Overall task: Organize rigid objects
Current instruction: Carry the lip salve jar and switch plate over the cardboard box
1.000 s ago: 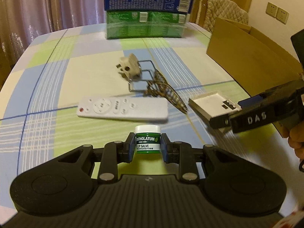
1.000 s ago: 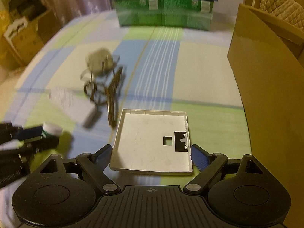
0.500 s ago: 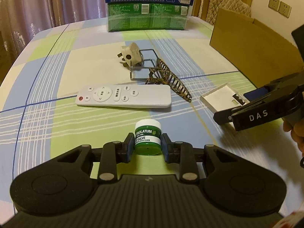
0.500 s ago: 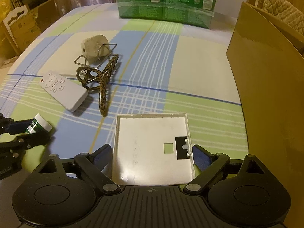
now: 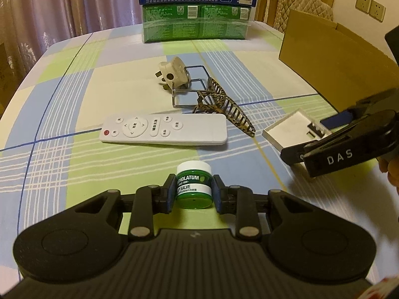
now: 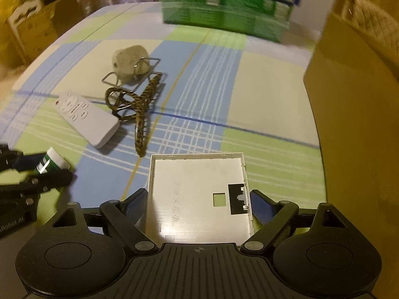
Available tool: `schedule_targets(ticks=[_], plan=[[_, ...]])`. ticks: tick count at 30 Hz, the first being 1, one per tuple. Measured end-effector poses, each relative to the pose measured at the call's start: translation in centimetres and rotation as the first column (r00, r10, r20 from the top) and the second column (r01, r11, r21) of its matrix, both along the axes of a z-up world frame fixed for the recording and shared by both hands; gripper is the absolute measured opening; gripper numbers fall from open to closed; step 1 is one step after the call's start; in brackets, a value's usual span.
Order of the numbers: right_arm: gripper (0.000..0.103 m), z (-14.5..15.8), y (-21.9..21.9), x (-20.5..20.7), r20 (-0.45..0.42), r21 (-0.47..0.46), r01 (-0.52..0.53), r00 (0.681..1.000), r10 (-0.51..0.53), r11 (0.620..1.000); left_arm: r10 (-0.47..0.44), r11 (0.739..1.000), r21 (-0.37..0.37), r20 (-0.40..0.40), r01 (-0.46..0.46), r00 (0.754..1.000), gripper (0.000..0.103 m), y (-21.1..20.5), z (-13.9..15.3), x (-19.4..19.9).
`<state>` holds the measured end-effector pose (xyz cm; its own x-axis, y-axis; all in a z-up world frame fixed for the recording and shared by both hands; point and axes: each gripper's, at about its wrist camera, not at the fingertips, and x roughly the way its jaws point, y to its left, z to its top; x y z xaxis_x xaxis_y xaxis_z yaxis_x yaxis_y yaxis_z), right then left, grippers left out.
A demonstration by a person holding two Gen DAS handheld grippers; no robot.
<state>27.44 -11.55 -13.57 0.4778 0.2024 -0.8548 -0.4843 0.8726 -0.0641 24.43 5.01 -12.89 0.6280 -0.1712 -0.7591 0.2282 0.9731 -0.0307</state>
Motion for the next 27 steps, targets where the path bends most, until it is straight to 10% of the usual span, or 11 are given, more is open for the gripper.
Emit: schedule_targets(ticks=[27], plan=[[0.084, 8.4, -4.0, -4.7, 0.184, 0.199, 0.092, 0.974, -0.13, 0.976, -0.013, 0.997, 0.077, 0.087, 0.006, 0.996, 0.025, -3.5, 5.8, -4.0]])
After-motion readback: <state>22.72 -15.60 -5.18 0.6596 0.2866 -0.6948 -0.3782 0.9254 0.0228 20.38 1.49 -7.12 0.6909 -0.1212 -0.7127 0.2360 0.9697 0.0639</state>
